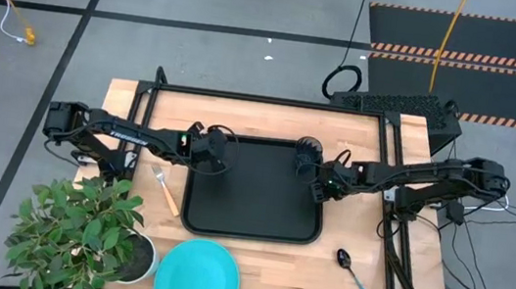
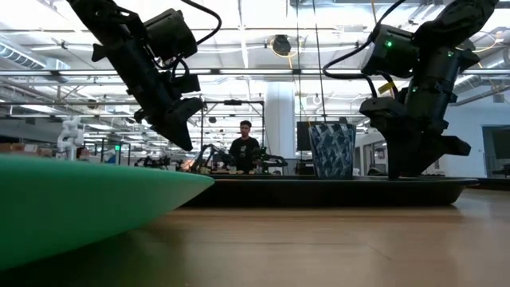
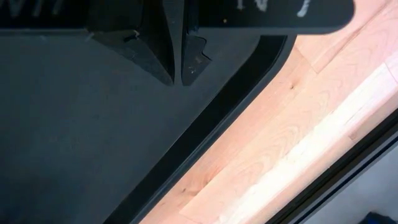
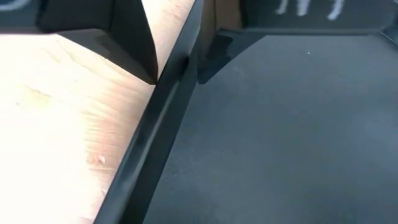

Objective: Pick and place plate/cup/fork/spoon on tray
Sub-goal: Adjust the black serving tray

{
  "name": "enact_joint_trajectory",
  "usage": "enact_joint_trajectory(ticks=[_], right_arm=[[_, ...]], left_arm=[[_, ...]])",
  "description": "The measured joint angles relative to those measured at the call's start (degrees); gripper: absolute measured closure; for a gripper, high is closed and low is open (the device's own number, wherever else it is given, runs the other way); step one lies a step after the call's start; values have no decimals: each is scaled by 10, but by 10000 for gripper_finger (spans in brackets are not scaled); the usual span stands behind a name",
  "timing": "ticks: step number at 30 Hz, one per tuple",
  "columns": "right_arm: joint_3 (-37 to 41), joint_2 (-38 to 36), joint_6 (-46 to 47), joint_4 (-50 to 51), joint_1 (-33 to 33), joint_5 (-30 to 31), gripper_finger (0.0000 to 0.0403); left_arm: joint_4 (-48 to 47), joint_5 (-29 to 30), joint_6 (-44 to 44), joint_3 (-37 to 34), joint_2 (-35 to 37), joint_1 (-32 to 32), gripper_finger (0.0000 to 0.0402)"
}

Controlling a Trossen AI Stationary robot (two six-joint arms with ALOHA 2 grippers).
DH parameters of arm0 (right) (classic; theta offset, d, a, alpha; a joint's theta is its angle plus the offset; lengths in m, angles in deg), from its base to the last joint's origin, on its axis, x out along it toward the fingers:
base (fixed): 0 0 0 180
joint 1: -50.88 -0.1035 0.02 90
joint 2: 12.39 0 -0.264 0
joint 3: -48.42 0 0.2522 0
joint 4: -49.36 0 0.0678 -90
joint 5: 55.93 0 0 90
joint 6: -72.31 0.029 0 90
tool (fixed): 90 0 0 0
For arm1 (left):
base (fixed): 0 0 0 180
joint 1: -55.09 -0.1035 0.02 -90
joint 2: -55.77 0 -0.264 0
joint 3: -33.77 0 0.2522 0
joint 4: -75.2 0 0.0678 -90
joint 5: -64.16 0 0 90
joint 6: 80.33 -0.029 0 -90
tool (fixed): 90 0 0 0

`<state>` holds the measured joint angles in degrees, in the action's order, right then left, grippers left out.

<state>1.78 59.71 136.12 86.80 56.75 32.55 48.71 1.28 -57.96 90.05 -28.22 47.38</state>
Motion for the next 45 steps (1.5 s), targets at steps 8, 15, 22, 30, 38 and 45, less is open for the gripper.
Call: enact_joint_trajectory(ticks=[8,15,22,30,38,45], right_arm=[[-1,-1,12,12,0,0,353],[-1,-1,34,19,0,0,362],[-1,-1,57,31,-10,2,363],[-2,-1,97,43,-37,26,365],[-1,-1,150,52,-66,63,365],[-1,-1,196,53,-84,88,365]], left_arm=[[0,0,0,0,0,0,371],[-9,0,1,0,0,0,371],[-8,0,-2,0,0,0,371],[-8,0,-2,0,0,0,371],[-11,0,-2,0,0,14,371],[-12,0,-3,0,0,21,371]])
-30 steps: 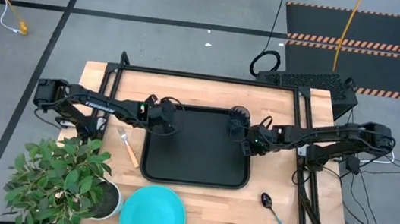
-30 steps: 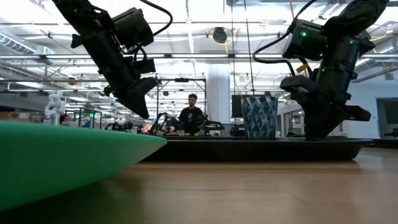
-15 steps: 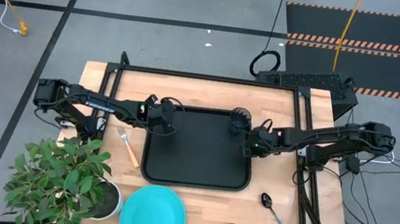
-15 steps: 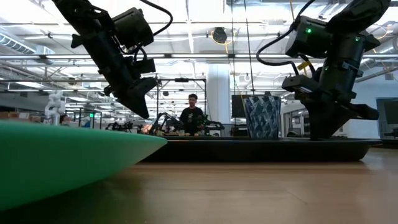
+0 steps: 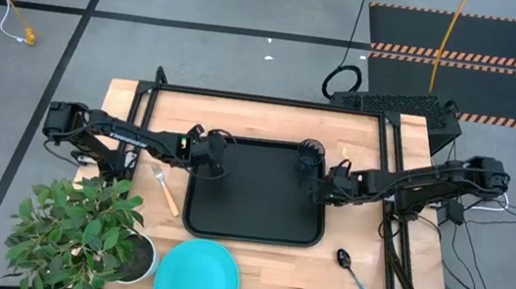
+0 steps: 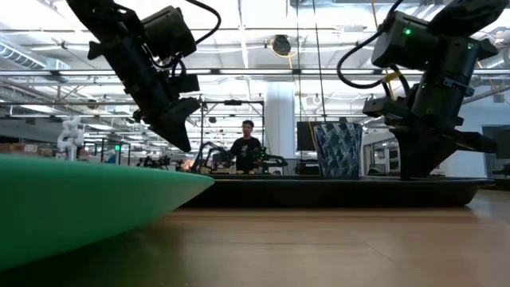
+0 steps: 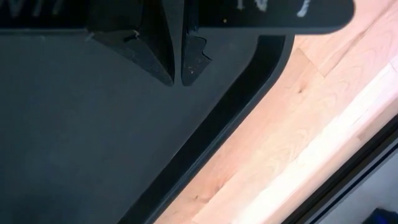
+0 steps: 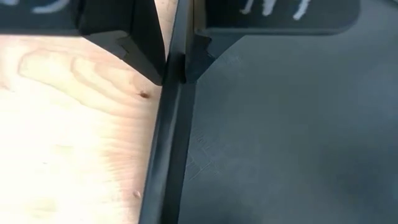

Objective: Pick and place plate/cup/fork/spoon on tray
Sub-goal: Adjust the black serving tray

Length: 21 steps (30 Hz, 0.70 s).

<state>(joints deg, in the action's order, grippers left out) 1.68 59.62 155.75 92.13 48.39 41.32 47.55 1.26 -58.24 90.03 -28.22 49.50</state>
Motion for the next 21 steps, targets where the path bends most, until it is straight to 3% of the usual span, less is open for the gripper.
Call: enact_joint_trajectory(ticks=[21], right_arm=[[1,1,108,6,-28,38,365]], left_arm=[[-5,0,-60,0,0,1,371]])
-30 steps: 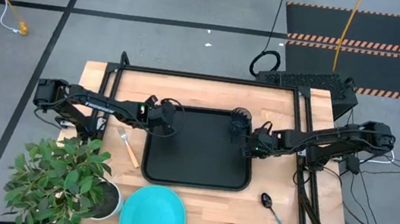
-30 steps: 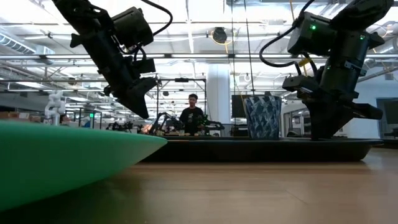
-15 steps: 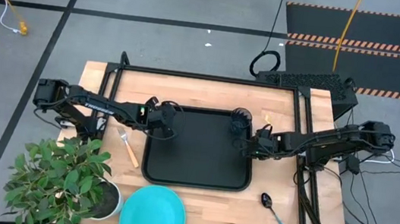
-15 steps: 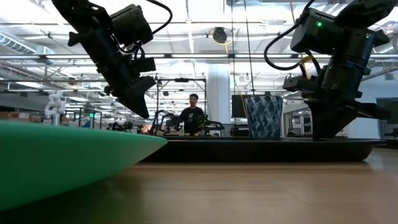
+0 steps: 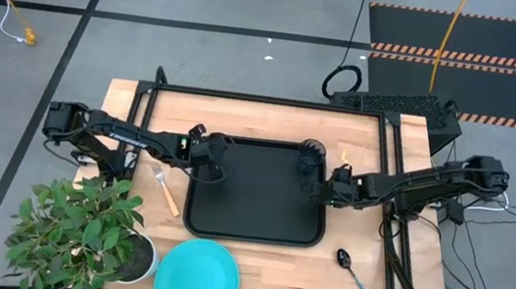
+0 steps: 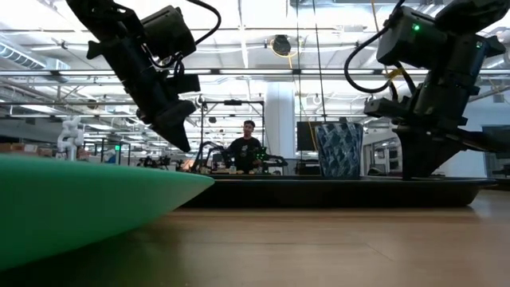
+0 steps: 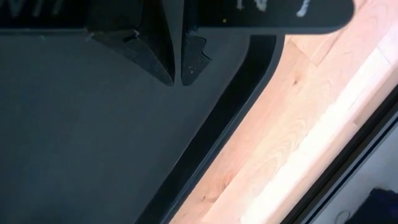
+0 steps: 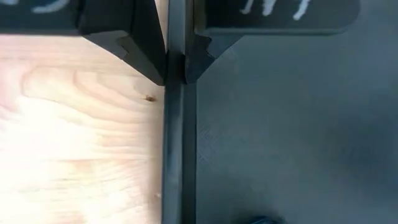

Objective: Pick and place plate/cup/fork/spoon on tray
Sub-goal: Adjust the black serving tray, then put the light blue plate on the black serving tray to the bottom left of the blue cup

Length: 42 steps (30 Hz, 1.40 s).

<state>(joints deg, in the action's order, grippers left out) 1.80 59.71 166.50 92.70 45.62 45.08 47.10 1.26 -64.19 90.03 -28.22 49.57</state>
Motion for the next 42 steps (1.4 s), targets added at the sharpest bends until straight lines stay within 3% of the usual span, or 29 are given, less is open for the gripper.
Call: enact_joint_trajectory(ticks=[13,22,32,42], right_arm=[[0,0,87,9,-43,41,365],[0,0,71,0,-43,36,374],[1,-21,28,-4,-43,14,313],[1,-87,-44,-2,-42,1,257]], left_arm=[[-9,0,-26,0,0,15,371],[-5,0,-46,-4,0,19,371],[1,0,-51,-21,0,17,371],[0,0,-29,-21,0,24,371]])
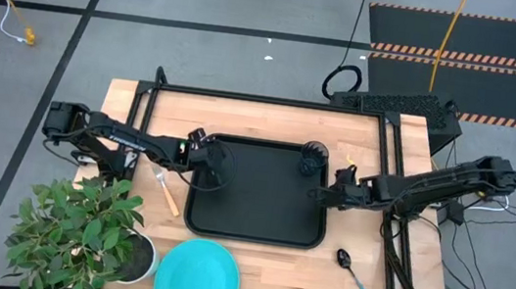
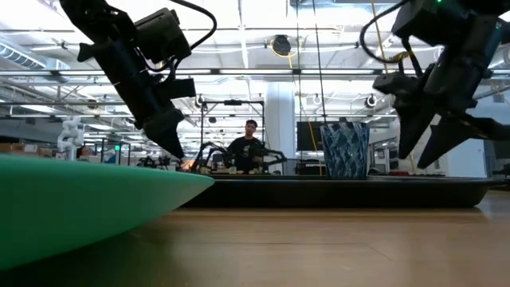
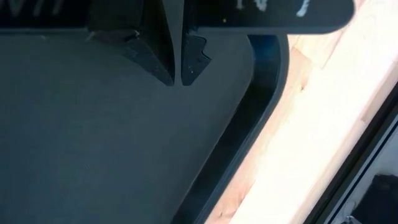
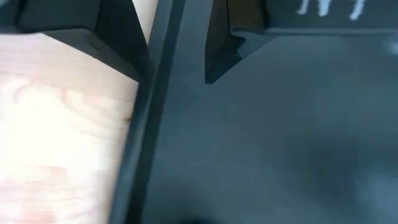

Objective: Pick and place plate/cup/fork/spoon on tray
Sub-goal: Put the light blue plate on the black serving tray to the bottom left of the blue cup

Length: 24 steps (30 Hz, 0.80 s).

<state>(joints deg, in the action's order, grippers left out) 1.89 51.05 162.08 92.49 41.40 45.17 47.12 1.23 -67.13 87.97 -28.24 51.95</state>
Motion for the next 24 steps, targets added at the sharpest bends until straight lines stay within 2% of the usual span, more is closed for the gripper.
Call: enact_joint_trajectory(ticks=[5,9,13,20,24], right_arm=[[0,-35,-52,-3,-16,-97,251],[0,-54,-55,-4,-51,-125,252],[0,-72,-80,-38,-97,-53,252],[-1,-81,-133,-177,-180,104,252],[-2,-75,-181,-224,-219,143,252]], left_arm=[[1,0,6,0,0,11,371],[18,0,10,0,0,16,371],[53,0,20,0,0,20,371],[157,0,18,0,0,50,371],[239,0,15,0,0,86,371]])
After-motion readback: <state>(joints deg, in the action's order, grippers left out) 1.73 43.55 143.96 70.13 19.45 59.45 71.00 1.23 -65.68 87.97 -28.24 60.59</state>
